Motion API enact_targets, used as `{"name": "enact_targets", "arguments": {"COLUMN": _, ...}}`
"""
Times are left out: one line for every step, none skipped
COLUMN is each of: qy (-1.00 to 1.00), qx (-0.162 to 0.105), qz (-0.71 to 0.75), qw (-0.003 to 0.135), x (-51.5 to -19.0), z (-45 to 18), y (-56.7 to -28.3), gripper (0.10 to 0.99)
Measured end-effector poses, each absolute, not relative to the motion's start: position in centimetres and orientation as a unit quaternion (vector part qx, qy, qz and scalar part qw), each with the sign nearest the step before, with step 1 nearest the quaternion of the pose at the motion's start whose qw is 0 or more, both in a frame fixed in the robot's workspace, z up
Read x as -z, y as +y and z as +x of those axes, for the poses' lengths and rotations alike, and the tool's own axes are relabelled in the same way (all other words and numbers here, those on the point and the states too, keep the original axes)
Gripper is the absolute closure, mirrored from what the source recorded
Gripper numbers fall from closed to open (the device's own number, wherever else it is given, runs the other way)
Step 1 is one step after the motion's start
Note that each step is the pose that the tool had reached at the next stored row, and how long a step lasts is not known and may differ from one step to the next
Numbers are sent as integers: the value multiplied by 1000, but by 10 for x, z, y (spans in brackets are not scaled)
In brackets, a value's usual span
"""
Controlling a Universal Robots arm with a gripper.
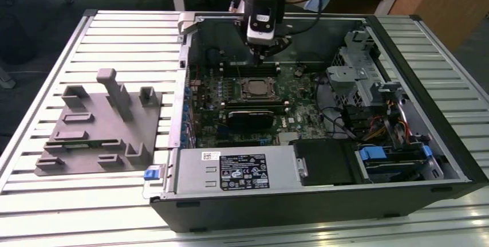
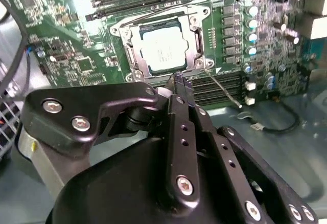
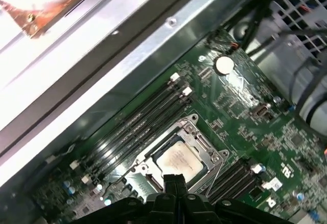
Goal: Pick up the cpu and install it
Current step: 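Install the first cpu locking lever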
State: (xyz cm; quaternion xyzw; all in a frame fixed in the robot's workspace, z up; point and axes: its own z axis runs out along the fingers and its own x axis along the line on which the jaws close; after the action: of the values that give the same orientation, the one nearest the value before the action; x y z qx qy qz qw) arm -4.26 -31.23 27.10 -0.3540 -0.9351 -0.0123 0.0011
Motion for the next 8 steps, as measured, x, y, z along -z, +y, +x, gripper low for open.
{"name": "enact_targets", "arguments": {"qy": -938, "qx": 12, "qz": -346, "qw": 1, "x": -271, "z": -43, "y": -312, "gripper": 980}}
{"name": "enact_targets", "arguments": {"qy": -941, "qx": 12, "qz": -337, "qw": 1, "x": -271, "z": -43, "y": -312, "gripper": 980}}
{"name": "enact_targets", "arguments": {"qy": -945, "qx": 12, "qz": -328, "qw": 1, "x": -271, "z": -43, "y": -312, "gripper": 980}}
{"name": "enact_targets", "arguments": {"qy": -947, "qx": 12, "qz": -320, "qw": 1, "x": -271, "z": -43, "y": -312, "gripper": 980}}
{"name": "enact_targets", "arguments": {"qy": -950, "qx": 12, "qz": -312, "qw": 1, "x": -270, "z": -43, "y": -312, "gripper": 980}}
{"name": "enact_targets", "arguments": {"qy": -952, "qx": 13, "qz": -305, "qw": 0, "x": -270, "z": -43, "y": -312, "gripper": 980}}
{"name": "enact_targets", "arguments": {"qy": -954, "qx": 13, "qz": -299, "qw": 0, "x": -270, "z": -43, "y": -312, "gripper": 980}}
{"name": "enact_targets", "arguments": {"qy": -955, "qx": 13, "qz": -296, "qw": -1, "x": -271, "z": -43, "y": -312, "gripper": 980}}
